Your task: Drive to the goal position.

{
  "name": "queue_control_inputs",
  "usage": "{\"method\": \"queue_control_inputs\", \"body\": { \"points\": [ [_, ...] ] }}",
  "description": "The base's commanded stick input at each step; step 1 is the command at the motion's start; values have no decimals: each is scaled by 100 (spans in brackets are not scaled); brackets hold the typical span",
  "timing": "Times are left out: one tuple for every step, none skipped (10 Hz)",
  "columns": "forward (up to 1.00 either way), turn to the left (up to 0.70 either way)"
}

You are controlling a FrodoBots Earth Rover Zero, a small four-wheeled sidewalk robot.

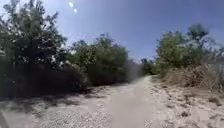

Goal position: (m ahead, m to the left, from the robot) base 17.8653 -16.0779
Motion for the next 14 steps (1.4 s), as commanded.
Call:
{"method": "queue_control_inputs", "body": {
  "points": [
    [45,2],
    [45,2],
    [45,2],
    [45,2],
    [45,2],
    [45,2],
    [45,2],
    [45,2],
    [45,2],
    [45,-4],
    [45,-16],
    [45,0],
    [45,2],
    [45,2]
  ]
}}
